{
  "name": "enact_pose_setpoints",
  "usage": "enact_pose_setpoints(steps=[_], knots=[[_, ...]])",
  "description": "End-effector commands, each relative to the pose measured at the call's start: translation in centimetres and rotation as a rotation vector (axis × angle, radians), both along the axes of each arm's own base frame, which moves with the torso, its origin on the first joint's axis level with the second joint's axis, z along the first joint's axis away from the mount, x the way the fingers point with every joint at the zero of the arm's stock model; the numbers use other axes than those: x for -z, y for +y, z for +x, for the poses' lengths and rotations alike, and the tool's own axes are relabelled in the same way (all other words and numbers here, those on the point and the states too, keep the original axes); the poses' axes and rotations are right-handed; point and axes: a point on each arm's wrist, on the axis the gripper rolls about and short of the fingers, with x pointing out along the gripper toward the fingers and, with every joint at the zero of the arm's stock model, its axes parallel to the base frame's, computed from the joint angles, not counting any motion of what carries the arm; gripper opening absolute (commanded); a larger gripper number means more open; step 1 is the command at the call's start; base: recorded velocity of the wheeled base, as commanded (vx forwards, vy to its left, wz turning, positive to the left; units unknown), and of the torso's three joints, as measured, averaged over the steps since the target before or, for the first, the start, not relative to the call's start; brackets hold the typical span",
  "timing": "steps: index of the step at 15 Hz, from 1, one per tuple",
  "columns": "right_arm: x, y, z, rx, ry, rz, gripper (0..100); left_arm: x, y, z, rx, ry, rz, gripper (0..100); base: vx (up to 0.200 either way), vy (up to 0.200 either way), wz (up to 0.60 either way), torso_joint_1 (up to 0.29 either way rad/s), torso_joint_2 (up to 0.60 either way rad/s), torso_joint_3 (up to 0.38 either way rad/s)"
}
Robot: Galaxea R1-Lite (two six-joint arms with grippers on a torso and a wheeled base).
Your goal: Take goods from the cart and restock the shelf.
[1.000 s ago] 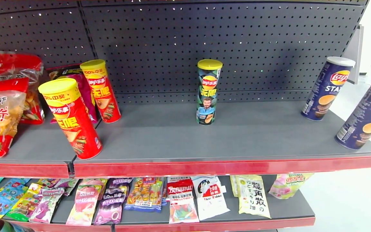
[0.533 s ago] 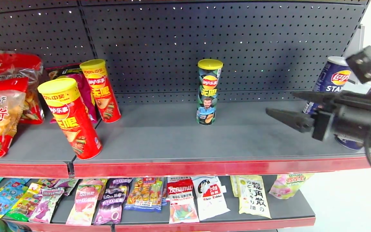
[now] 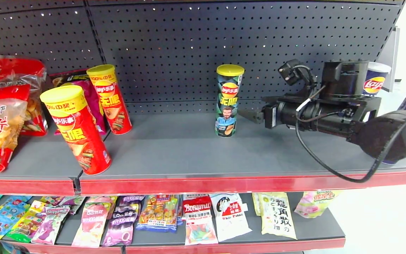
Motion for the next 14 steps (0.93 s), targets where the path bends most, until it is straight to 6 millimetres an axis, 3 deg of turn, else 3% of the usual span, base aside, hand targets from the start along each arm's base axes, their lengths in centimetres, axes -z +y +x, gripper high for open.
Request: enact_pose_setpoints(steps=[1,8,14], knots=[[1.3,1.0,2.4,-0.001,0.012,-0.004,100,0.1,0.0,0.1,-0.001,0.006,0.000,0,0.000,0.000,0.00,0.000,0.00,0.000],[1.4,2.9,4.3,-0.052,-0.015,0.013,100,0.2,0.0,0.2,-0.001,0.014,-0.001,0,0.000,0.000,0.00,0.000,0.00,0.000],[0.0,3.9,6.1,-0.056,-0.083,0.048,100,0.2,0.0,0.1,-0.003,0.012,-0.001,0,0.000,0.000,0.00,0.000,0.00,0.000]])
